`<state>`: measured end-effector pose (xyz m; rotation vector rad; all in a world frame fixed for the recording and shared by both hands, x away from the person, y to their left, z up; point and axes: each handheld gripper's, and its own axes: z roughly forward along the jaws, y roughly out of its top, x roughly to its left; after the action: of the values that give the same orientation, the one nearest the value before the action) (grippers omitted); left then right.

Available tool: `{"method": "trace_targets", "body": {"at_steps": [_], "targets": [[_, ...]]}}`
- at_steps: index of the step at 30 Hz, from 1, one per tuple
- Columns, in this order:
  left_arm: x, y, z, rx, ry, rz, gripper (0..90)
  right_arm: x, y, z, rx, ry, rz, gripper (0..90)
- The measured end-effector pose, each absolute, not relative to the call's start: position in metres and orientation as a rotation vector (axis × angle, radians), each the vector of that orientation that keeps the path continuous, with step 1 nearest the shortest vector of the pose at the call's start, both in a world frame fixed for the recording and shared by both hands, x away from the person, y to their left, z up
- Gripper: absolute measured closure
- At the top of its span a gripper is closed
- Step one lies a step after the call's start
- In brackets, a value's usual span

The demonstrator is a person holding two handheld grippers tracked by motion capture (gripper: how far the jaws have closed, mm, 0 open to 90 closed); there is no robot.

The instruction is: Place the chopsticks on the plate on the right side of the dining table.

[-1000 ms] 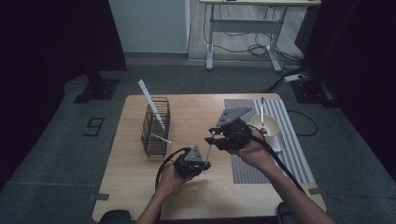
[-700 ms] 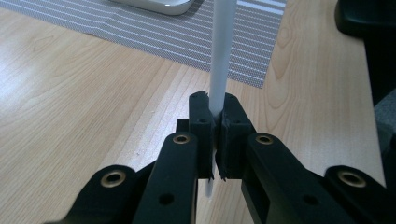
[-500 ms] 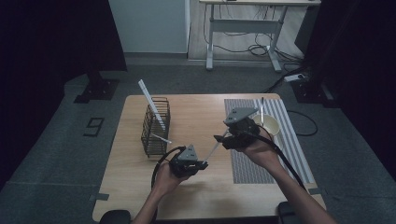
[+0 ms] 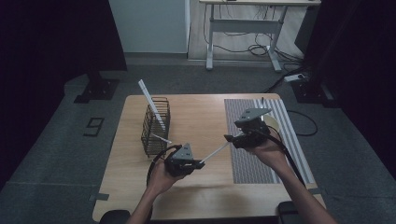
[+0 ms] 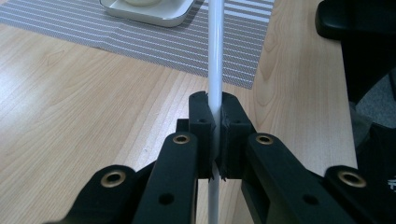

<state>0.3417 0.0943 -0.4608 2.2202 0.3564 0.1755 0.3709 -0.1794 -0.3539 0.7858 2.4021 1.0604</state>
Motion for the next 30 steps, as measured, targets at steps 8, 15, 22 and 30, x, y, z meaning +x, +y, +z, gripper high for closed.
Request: {"method": "trace_targets", "body": {"at_steps": [8,15,22,30], "targets": [[0.341,0.098,-0.455,2.22,0.339,0.172,85.9,0.374,-0.194,-0.367,0.84,2.387,1.078,33.5],[0.341,0.1,-0.451,2.226,0.31,0.162,85.8,0.375,-0.206,-0.381,0.884,2.37,1.075,33.5],[0.341,0.1,-0.448,2.236,0.277,0.165,85.7,0.375,-0.217,-0.395,0.925,2.371,1.069,33.5],[0.342,0.098,-0.447,2.259,0.26,0.16,86.0,0.373,-0.222,-0.403,0.922,2.392,1.069,30.4]]}}
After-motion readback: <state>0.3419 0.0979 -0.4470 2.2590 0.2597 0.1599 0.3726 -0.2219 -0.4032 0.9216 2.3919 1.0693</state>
